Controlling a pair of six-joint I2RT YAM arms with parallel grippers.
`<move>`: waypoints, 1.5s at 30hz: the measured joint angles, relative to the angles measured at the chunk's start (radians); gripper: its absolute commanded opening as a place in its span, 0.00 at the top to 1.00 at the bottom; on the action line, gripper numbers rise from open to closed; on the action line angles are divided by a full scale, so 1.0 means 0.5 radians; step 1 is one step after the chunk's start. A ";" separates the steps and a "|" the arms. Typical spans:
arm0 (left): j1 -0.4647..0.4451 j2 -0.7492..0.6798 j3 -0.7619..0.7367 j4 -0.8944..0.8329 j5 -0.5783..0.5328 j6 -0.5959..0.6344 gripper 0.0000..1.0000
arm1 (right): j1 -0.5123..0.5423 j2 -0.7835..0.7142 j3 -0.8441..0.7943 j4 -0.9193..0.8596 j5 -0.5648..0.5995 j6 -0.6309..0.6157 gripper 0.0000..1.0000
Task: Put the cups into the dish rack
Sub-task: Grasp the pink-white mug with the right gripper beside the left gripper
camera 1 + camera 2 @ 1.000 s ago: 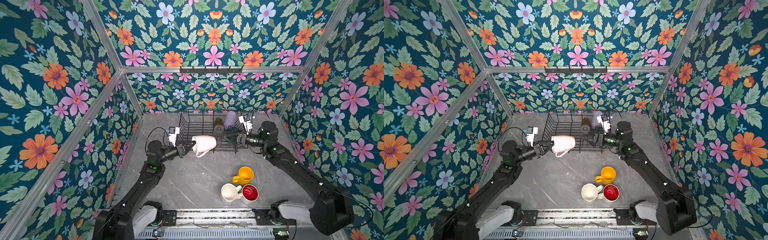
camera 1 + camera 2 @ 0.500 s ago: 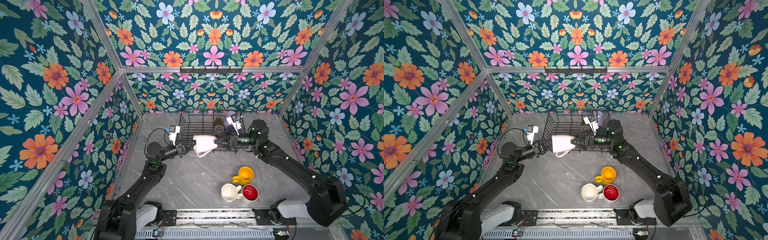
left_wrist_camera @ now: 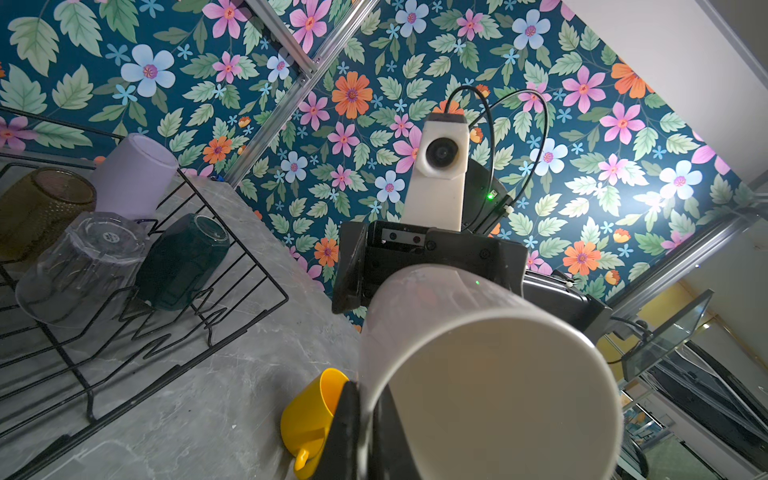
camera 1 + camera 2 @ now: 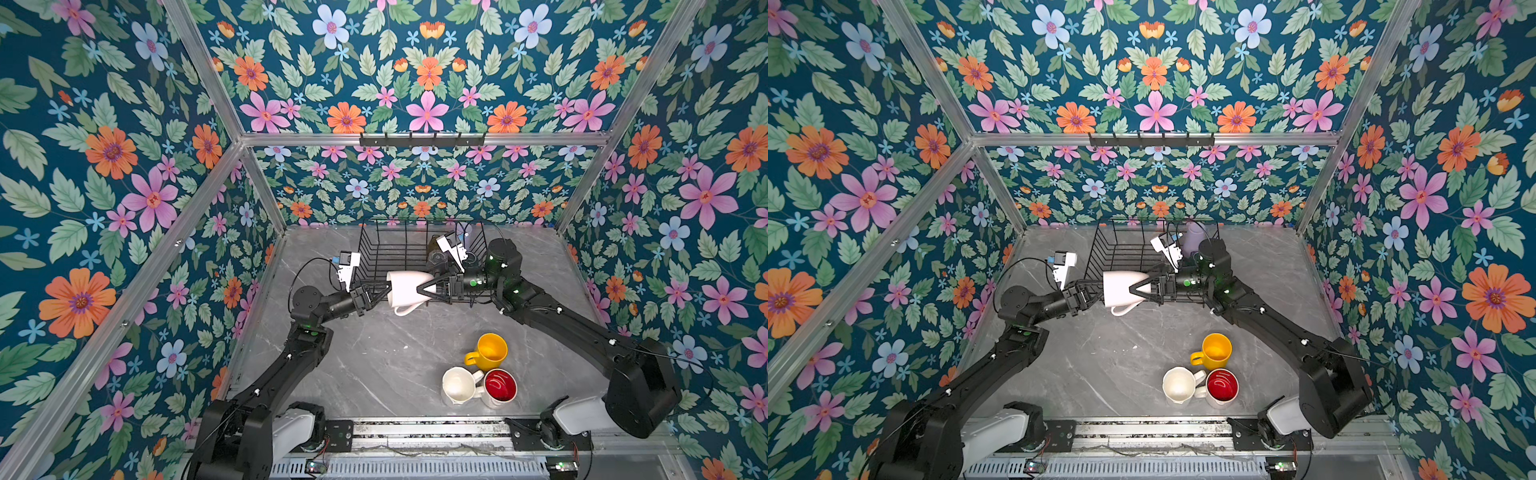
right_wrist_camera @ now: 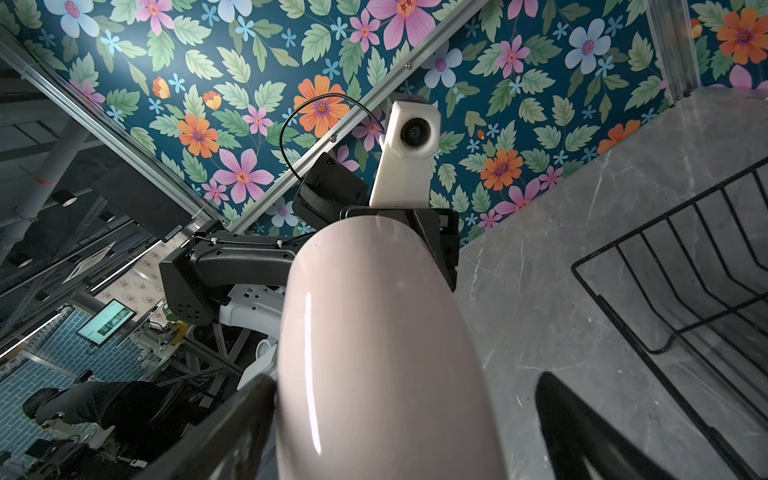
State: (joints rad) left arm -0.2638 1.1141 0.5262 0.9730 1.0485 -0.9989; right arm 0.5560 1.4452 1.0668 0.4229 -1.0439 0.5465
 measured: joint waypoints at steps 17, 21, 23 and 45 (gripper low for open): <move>0.002 0.014 0.004 0.011 -0.008 -0.051 1.00 | 0.113 0.192 0.116 0.141 -0.058 0.096 0.08; 0.002 0.016 0.007 0.011 -0.010 -0.053 1.00 | 0.117 0.198 0.121 0.150 -0.062 0.100 0.12; 0.002 0.021 0.007 0.013 -0.011 -0.066 1.00 | 0.117 0.200 0.127 0.149 -0.070 0.103 0.14; 0.021 0.079 0.014 0.127 -0.005 -0.169 1.00 | 0.115 0.229 0.183 0.120 -0.103 0.111 1.00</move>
State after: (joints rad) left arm -0.2535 1.1534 0.5335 1.0367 1.0462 -1.0832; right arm 0.6136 1.5597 1.1584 0.4828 -1.0954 0.6018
